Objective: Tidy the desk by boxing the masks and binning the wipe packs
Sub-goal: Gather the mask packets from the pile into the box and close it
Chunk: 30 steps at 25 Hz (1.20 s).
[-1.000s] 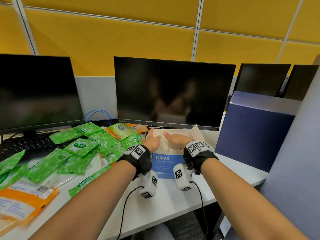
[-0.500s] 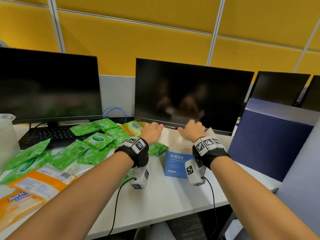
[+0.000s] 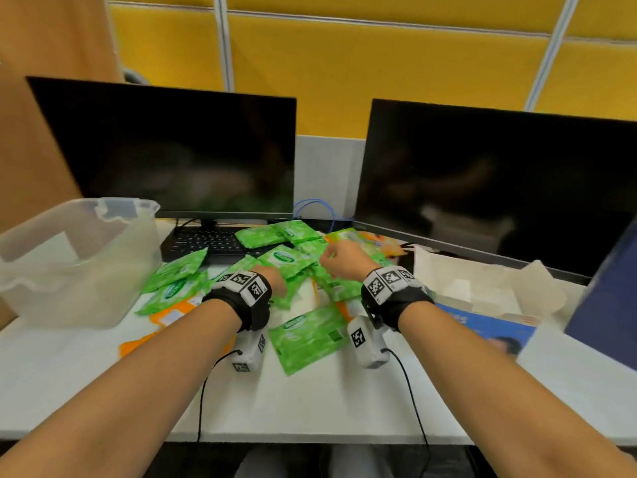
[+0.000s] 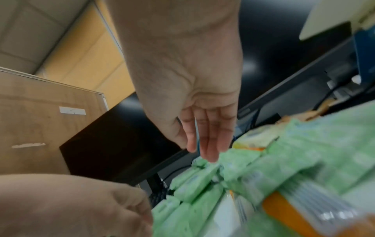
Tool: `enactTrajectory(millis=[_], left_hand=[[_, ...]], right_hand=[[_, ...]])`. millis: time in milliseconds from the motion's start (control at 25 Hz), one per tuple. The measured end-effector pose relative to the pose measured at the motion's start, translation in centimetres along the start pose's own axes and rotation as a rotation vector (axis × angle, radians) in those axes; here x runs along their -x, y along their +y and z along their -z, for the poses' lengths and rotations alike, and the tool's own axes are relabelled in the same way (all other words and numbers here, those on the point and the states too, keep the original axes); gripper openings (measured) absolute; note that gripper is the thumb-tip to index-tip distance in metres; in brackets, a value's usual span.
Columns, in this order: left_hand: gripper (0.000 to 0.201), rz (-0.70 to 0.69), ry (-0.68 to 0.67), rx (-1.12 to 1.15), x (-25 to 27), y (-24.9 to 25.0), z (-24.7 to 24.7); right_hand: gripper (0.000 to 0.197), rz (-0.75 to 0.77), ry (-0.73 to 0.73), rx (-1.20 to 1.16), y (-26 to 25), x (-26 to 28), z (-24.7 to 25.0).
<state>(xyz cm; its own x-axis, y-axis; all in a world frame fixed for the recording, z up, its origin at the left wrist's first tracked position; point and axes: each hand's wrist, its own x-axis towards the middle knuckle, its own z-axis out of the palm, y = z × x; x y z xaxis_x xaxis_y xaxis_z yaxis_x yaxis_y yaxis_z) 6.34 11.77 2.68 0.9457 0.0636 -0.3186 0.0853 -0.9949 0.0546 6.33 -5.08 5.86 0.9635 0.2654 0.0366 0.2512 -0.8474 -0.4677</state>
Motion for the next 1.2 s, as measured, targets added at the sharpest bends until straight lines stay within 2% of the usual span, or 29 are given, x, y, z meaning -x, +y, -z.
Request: enactTrajectory(millis=[120,200,240,320,360,440,480,520,640,840,960,1080,1200], left_hand=[[0.073,0.246,-0.029,0.043,-0.6,-5.4,-2.1],[0.092,0.329,-0.037,0.04,-0.9,-8.0,-3.6],[0.099,0.327,-0.04,0.056,-1.0,-8.9,-4.1],[0.108,0.3,-0.06,0.079,-0.9,-9.6,-4.6],[0.109,0.279,-0.074,0.088,-0.9,-9.7,-4.8],[0.113,0.257,-0.097,0.117,-1.4,-10.0,-5.2],[0.115,0.254,-0.09,0.121,-1.6,-10.1,-5.4],[0.116,0.265,-0.078,0.129,-1.8,-10.3,-5.8],[0.108,0.247,0.017,0.222,-1.7,-10.5,-6.5],[0.094,0.187,0.203,0.332,-1.4,-10.2,-6.7],[0.09,0.172,0.236,0.379,-1.5,-10.2,-6.8],[0.098,0.137,0.191,0.316,-1.5,-10.0,-6.7],[0.092,0.141,0.216,0.341,-1.7,-9.9,-6.7]], right_hand=[[0.029,-0.082,-0.349,-0.122,0.4,-0.5,-3.6],[0.033,-0.082,-0.442,-0.078,0.1,-0.7,-5.6],[0.04,-0.069,-0.456,-0.022,-0.2,-0.9,-6.5],[0.052,-0.071,-0.461,0.074,-1.0,-1.4,-8.2],[0.049,-0.084,-0.45,0.076,-1.3,-1.8,-9.0],[0.016,-0.15,-0.403,0.019,-1.3,-2.9,-10.6],[0.018,-0.189,-0.36,-0.02,-1.1,-3.7,-11.3],[0.027,-0.216,-0.328,-0.045,-1.0,-4.2,-11.7],[0.036,-0.301,-0.271,-0.107,-0.8,-5.4,-12.5],[0.053,-0.352,-0.169,-0.024,-0.7,-6.2,-13.7],[0.046,-0.36,-0.185,0.024,-0.7,-6.5,-13.7],[0.04,-0.363,-0.2,0.055,-0.3,-6.7,-13.2],[0.037,-0.388,-0.238,0.019,-0.4,-7.0,-12.7]])
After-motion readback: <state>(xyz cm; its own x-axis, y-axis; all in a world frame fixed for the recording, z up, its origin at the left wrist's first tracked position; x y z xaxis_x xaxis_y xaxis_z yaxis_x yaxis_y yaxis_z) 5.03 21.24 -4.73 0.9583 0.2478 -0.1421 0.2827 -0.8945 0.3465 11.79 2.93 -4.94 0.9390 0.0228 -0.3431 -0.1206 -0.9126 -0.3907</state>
